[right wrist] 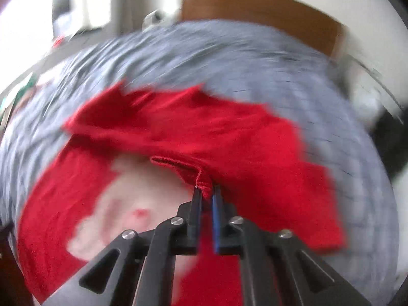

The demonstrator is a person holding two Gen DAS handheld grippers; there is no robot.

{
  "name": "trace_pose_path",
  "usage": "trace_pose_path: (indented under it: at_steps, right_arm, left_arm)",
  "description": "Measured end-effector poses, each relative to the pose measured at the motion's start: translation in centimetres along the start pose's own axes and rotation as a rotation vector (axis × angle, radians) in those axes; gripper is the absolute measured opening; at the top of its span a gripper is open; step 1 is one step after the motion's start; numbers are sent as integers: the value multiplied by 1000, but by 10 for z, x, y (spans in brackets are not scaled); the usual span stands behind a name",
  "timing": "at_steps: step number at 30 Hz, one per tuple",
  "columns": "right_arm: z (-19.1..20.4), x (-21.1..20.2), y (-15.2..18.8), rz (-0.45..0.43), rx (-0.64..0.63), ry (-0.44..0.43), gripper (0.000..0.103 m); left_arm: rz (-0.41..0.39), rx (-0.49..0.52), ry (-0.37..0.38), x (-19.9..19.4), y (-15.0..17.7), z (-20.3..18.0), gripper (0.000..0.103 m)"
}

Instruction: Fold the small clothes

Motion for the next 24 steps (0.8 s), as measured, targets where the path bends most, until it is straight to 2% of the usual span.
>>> trace_pose_path:
  at_steps: [3,5,8,10,15,18,21,24]
  right_arm:
    - [-103,-37,13,-36,181,128,7]
    - [-179,-63,33,-38,335,209,7]
    - [-257,-99,67,-47,501,294,7]
    - [-286,-112,88,-38,571,317,7]
    - [-320,-120,144,-34,720,337,7]
    - [-332,-108,170,23,765,342,7]
    - [-332,-99,183,43,788,298,7]
    - [-334,-98,190,19,853,205,12]
  left_arm:
    - [13,-27,6,2,1,3,77]
    - [30,-42,10,5,2,4,77]
    - [43,-42,10,7,4,0,77]
    - [43,-32,4,8,5,-3,77]
    - [37,17,-33,5,10,-12,77]
    - [44,22,-34,6,11,-12,77]
    - [50,20,-42,7,12,-11,77]
    - [55,17,-40,8,13,-11,77]
Point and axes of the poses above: each gripper's, at about its wrist camera, not at the fingertips, and x roughly the way its jaws point, z to its left, y to its underside, the point moved 5 cm from there along x, roughly the way its jaws point, and after that the axes turned 2 degrees about x, right-handed, at the moved point
